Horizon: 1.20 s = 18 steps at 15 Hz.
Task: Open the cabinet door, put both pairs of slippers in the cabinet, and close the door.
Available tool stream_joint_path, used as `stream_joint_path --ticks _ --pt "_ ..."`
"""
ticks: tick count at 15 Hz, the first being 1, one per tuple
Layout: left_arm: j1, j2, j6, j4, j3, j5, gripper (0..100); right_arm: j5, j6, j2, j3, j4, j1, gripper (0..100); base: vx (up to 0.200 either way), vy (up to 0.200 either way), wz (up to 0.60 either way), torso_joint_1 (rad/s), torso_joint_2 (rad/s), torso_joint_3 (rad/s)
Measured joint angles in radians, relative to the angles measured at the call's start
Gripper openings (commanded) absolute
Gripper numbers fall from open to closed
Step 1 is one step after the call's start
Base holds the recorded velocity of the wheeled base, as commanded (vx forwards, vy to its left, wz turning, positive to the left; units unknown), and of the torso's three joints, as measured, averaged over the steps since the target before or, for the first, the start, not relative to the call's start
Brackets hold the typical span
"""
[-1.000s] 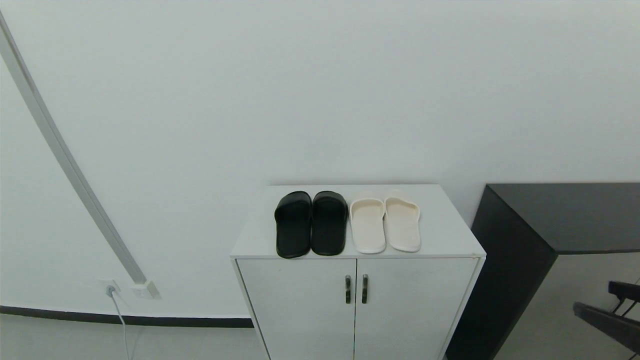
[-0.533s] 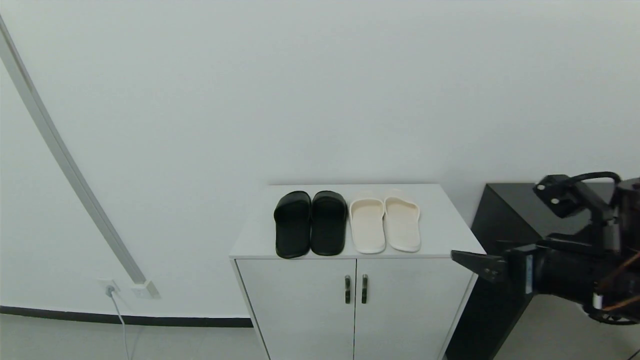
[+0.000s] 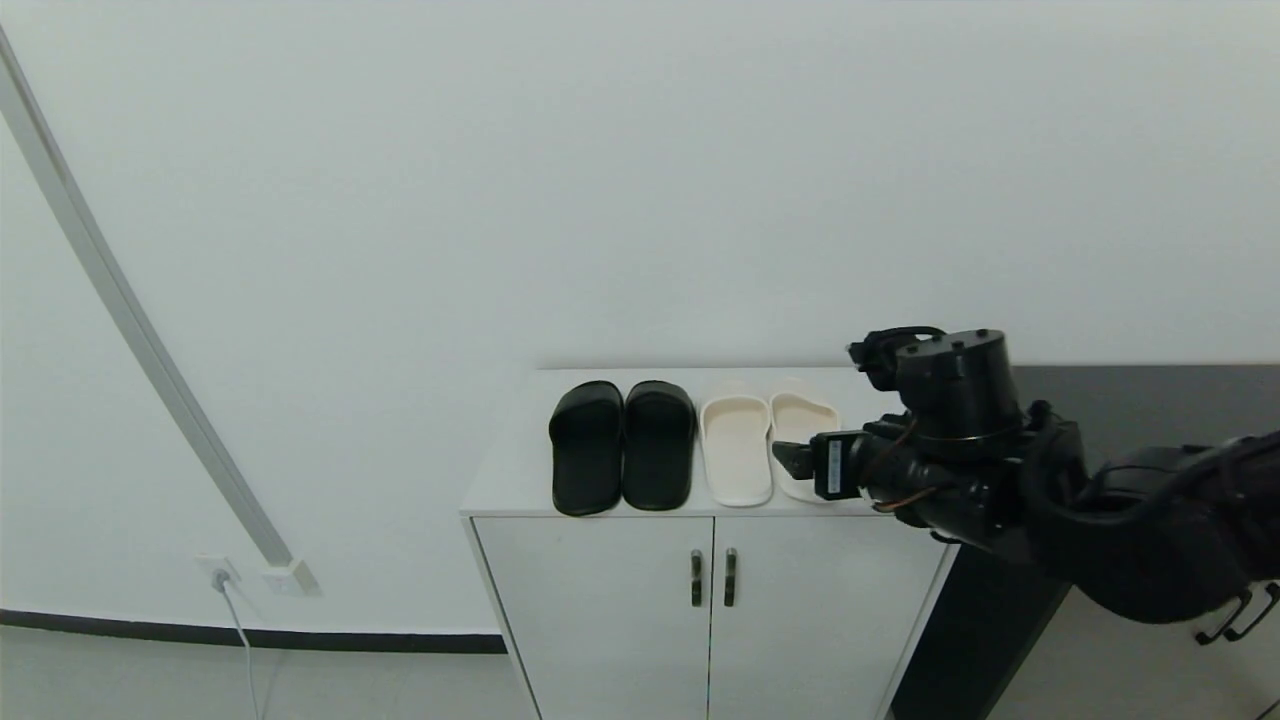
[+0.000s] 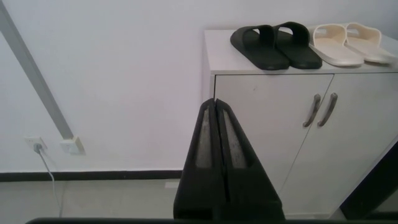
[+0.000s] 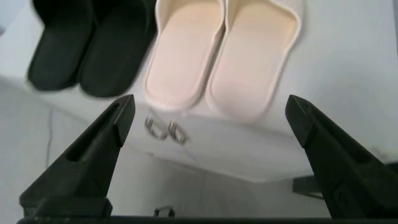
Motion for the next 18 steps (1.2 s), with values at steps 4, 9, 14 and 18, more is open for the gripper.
stream_joint_path --ticks 4,9,14,18 --pt "0.000 0.000 0.000 0.000 0.000 0.000 0 -0.113 0.001 0.199 -0.206 -0.010 -0.004 100 0.000 0.000 0.00 0.000 0.00 0.000" --pt "0.000 0.000 -0.004 0.000 0.000 0.000 0 -0.177 -0.003 0.409 -0.424 -0.010 -0.030 100 0.000 0.000 0.00 0.000 0.00 0.000" --pt "0.000 0.000 -0.006 0.000 0.000 0.002 0 -0.197 -0.019 0.549 -0.596 -0.010 -0.061 100 0.000 0.000 0.00 0.000 0.00 0.000" --pt "0.000 0.000 -0.007 0.000 0.000 0.001 0 -0.177 -0.076 0.637 -0.694 -0.082 -0.095 100 0.000 0.000 0.00 0.000 0.00 0.000"
